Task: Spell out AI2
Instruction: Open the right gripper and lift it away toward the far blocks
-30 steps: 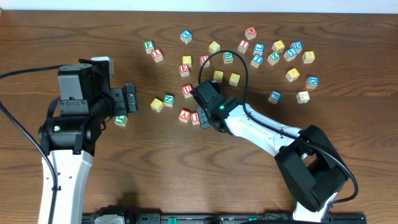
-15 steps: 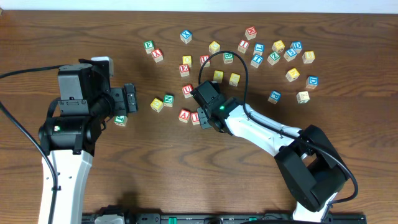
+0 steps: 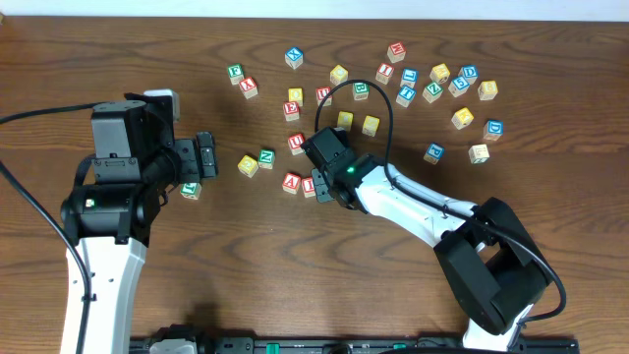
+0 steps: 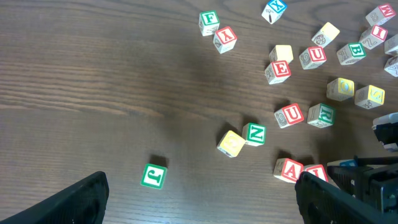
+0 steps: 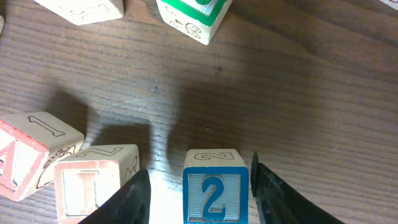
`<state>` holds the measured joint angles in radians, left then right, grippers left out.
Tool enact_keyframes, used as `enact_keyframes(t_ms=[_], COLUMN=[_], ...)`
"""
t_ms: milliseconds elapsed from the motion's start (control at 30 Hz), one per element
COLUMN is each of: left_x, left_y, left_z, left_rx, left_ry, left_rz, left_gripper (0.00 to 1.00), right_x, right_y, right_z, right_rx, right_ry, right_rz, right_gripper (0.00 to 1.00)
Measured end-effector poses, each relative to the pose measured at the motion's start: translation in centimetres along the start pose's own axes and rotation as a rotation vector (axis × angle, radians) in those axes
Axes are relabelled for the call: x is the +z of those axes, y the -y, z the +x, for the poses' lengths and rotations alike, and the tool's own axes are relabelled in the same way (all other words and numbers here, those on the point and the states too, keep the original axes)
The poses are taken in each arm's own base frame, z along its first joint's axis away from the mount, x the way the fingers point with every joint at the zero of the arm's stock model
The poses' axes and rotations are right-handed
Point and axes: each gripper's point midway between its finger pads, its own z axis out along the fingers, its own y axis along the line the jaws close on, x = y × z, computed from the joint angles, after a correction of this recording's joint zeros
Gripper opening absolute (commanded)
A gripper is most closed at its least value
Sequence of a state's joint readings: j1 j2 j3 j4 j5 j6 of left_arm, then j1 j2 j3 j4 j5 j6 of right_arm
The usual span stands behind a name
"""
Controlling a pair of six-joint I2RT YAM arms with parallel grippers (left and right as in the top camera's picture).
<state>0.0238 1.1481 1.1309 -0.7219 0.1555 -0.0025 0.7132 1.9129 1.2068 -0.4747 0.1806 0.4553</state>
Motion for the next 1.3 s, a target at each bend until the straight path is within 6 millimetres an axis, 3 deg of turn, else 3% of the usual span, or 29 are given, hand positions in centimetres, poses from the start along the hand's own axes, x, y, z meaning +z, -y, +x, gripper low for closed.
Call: enact_keyframes(t_ms=[433, 733, 1000, 1067, 1300], left_x=[0.0, 0.0, 0.0, 0.0, 0.0], left_y=[0.0, 0.0, 0.0, 0.0, 0.0], left_z=[0.0, 0.0, 0.0, 0.0, -0.4], left_rx=[0.0, 0.0, 0.0, 0.0, 0.002], left_ry=[0.0, 0.0, -0.001, 0.0, 0.016], left_rz=[0.0, 0.0, 0.0, 0.0, 0.001], left_gripper=[0.94, 0.94, 0.94, 0.95, 0.94], right_x=[-0.2, -1.5, -2.9, -3.9, -13.0], right_y=[0.4, -0.3, 1.7, 1.9, 3.7], right_z=[-0.5, -2.9, -3.0, -3.6, -7.3], right_rx=[0.008, 0.02, 0.006, 0.008, 0.062], right_ry=[0.014, 0.064, 0.03, 0.039, 0.197], right_rz=[0.028, 0.018, 0.137, 0.153, 0.172], right_gripper=[0.49, 0.47, 0.45, 0.52, 0.57])
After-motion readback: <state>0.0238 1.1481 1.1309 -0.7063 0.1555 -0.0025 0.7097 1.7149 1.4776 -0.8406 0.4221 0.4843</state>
